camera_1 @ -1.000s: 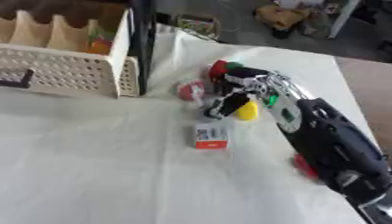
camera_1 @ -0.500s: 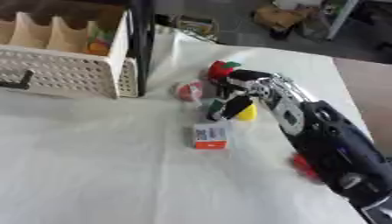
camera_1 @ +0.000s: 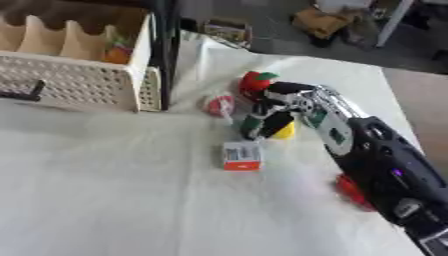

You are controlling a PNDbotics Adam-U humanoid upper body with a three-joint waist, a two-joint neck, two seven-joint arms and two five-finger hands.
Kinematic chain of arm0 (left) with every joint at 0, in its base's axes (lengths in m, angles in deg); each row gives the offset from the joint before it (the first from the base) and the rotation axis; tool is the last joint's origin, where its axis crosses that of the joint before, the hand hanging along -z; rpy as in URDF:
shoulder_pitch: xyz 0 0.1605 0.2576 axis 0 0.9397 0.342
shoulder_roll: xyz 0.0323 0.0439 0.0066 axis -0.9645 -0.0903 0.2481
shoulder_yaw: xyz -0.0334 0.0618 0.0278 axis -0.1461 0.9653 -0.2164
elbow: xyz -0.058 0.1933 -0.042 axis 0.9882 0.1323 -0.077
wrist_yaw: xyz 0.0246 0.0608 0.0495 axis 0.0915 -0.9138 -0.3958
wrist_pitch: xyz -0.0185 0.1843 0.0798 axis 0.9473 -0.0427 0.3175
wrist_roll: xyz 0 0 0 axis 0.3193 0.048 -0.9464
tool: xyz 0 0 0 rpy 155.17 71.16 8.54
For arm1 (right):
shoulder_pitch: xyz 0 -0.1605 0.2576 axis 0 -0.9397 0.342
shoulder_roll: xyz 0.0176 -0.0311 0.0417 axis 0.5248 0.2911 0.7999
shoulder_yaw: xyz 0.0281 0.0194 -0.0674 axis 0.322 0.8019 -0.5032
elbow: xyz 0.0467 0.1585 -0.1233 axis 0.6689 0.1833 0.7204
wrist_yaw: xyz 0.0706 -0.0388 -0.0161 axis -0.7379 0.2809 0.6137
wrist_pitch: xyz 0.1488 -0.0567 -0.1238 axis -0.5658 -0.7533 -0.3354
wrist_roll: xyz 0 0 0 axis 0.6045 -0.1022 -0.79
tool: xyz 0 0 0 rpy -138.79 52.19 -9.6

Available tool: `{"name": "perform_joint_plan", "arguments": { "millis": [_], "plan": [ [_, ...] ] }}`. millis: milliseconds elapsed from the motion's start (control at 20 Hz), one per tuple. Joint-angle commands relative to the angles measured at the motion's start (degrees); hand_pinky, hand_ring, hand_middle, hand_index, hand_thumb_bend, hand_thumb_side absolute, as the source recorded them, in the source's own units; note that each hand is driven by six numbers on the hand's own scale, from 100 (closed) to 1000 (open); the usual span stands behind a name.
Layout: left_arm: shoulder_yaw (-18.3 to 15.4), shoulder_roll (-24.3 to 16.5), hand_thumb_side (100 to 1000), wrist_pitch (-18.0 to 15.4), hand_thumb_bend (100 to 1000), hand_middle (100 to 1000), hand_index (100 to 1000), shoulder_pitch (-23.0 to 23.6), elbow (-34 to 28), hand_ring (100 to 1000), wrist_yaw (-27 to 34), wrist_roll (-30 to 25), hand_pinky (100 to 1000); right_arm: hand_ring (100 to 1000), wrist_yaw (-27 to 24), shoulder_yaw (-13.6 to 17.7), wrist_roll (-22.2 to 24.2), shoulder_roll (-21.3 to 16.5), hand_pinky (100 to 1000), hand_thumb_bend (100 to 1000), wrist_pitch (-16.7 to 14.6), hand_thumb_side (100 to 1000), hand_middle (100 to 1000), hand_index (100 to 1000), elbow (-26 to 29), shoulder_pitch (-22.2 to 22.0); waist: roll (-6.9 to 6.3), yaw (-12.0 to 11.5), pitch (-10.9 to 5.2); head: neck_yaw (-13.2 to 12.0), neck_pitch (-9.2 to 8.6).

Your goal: Pick up objects from table and place into drawer.

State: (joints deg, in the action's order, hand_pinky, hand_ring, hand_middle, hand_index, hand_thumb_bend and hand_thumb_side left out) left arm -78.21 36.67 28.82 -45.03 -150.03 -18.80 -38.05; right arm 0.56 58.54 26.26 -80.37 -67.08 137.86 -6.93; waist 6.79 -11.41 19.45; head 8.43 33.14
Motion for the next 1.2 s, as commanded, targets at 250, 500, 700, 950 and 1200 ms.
{"name": "perform_joint_plan", "arguments": {
  "millis": [250,500,700,950,1200],
  "plan": [
    [-0.79,-0.51,344,0.04,100,112,706,-0.59,-0.49,100,0.30,-0.12,214,810,-0.37,0.81,-0.97,-1.86,845,408,0.83,480,610,739,-0.21,0.83,-0.60,-0.24,-1.29,0.42,-0.16],
    [-0.96,-0.32,349,0.06,100,111,703,-0.65,-0.49,100,0.30,0.03,212,796,-0.96,0.94,-1.51,-1.89,836,359,1.53,460,576,706,-0.44,0.73,-0.50,-0.36,-1.15,0.43,0.11],
    [-1.00,-0.20,349,0.05,100,110,700,-0.70,-0.49,100,0.37,0.05,210,785,-1.42,0.89,-1.59,-1.85,831,326,1.88,433,546,679,-0.44,0.72,-0.42,-0.42,-1.14,0.44,0.25],
    [-1.17,-0.09,354,0.11,100,109,699,-0.65,-0.49,100,0.45,0.22,208,765,-2.18,1.03,-1.49,-1.98,816,209,2.35,376,504,637,-0.36,0.78,-0.34,-0.47,-1.17,0.43,0.27],
    [-1.23,-0.14,359,0.13,100,109,696,-0.62,-0.49,100,0.60,0.34,206,756,-3.23,1.33,-1.75,-2.36,811,100,3.11,276,488,607,0.34,1.04,-0.35,-0.28,-1.37,0.34,0.15]
  ]
}}
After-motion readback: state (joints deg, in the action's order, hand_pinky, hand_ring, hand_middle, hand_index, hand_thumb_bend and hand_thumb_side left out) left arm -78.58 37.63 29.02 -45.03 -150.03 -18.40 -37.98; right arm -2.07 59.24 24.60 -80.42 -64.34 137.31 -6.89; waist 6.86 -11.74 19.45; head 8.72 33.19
